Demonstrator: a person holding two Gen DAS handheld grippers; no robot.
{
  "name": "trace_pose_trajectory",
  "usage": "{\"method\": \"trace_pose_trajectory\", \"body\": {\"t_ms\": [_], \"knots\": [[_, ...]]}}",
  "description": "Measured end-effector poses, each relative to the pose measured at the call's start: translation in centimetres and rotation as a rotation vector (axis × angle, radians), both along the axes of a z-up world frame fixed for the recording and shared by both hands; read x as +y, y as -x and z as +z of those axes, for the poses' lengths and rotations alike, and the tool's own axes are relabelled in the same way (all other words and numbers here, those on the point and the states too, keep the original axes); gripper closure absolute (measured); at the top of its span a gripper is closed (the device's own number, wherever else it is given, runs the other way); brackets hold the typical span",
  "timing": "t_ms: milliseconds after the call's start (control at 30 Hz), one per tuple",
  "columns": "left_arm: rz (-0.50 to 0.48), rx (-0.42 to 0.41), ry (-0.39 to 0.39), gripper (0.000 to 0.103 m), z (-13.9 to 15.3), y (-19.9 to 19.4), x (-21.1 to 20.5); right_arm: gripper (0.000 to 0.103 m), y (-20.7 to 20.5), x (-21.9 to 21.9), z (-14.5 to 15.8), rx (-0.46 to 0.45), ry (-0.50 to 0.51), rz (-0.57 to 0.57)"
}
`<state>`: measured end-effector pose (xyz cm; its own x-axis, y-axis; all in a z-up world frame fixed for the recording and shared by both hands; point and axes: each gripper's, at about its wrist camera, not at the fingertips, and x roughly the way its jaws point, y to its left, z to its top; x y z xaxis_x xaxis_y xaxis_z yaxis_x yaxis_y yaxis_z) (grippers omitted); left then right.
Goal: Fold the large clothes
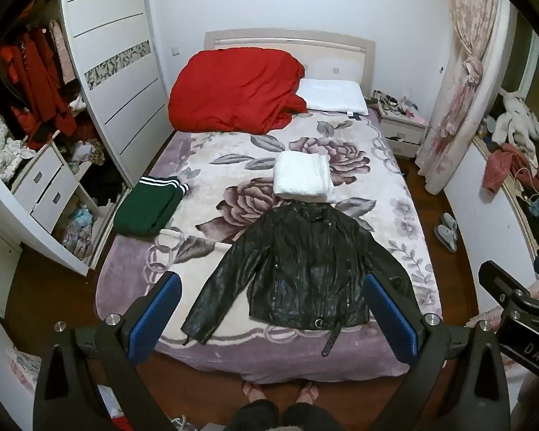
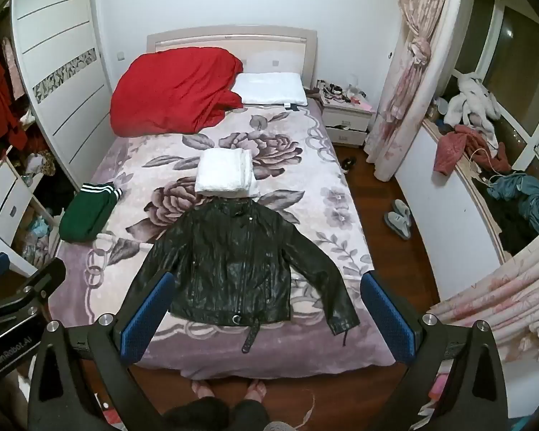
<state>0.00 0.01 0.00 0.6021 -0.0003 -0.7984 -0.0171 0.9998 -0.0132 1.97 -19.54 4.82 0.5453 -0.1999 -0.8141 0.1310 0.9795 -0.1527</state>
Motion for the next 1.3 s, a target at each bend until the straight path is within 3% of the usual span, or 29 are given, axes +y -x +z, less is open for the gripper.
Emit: {"method": "trace_pose_trajectory", "body": {"t_ms": [1000,1300], "knots": [[0.003,0.001,-0.003,0.0,0.1,-0.3,-0.2,0.0,0.4,0.1,0.3,-0.012,-0.001,0.005],[-0.004,-0.001,-0.005,0.0,0.9,-2.1,0.6,0.0,0.1,0.4,0.4,-0.013,0.001,0.005]]}}
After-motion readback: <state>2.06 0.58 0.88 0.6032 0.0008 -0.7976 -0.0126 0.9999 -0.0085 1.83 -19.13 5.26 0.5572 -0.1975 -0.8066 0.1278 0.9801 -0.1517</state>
